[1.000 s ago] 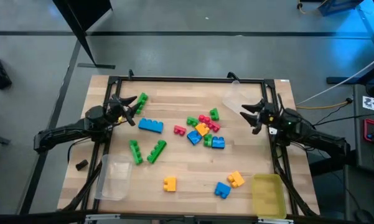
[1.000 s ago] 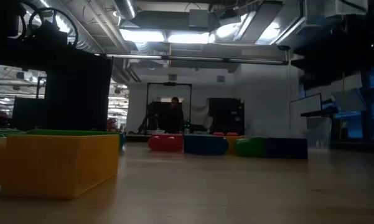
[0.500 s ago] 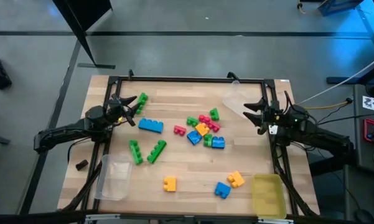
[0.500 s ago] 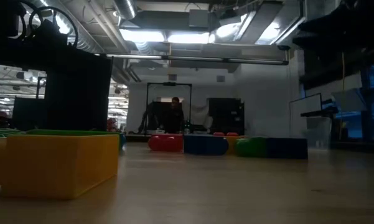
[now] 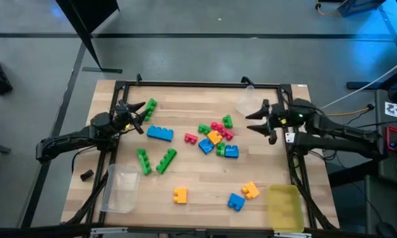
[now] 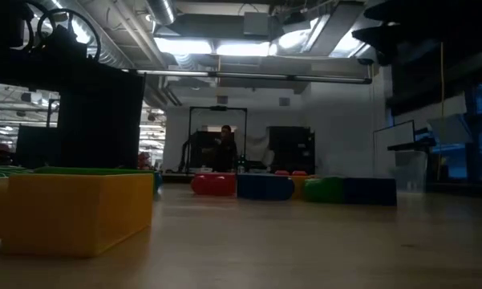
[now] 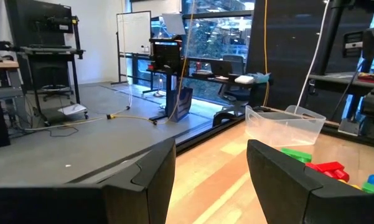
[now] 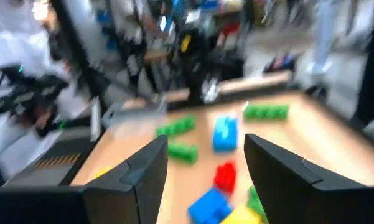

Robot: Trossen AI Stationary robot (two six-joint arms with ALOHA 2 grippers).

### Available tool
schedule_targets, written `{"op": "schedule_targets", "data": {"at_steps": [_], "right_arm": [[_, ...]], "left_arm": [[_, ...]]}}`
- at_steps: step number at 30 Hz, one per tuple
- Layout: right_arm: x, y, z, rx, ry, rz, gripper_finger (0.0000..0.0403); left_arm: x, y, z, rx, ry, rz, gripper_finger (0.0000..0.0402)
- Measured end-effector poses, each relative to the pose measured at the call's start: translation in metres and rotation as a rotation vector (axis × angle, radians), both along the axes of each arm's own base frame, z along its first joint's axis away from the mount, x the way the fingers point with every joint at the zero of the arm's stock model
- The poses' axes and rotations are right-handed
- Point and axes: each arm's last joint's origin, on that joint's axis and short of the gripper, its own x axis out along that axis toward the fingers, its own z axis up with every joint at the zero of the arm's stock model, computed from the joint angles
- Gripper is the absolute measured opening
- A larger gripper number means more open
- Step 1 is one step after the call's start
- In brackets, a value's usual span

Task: Sort blocks by size
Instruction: Put the top right 2 stud blue game piece into the top transparent bin

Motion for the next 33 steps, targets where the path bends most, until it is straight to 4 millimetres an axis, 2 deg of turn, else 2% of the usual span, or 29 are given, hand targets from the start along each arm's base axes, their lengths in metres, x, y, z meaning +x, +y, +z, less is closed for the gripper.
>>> {"op": "schedule_targets", "data": {"at_steps": [6,15,24,33], "right_arm": [[0.021,0.002,0.001,0.086,0.291,0.068,0.0214],[0.052,0.037,0.0,-0.043,0.522,0.111,0.0214],[0.077,0.067,-0.036,-0.148,0.721,0.128,0.0214],[0.098,0.07,-0.067,-0.148,0.844,0.144,0.0214]], "left_arm": [[0.0,0.0,0.0,0.0,0.0,0.0,0.0184],[0.0,0.0,0.0,0.0,0.0,0.0,0.0184],[0.0,0.0,0.0,0.0,0.0,0.0,0.0184],[0.0,0.0,0.0,-0.001,0.0,0.0,0.0184]]}}
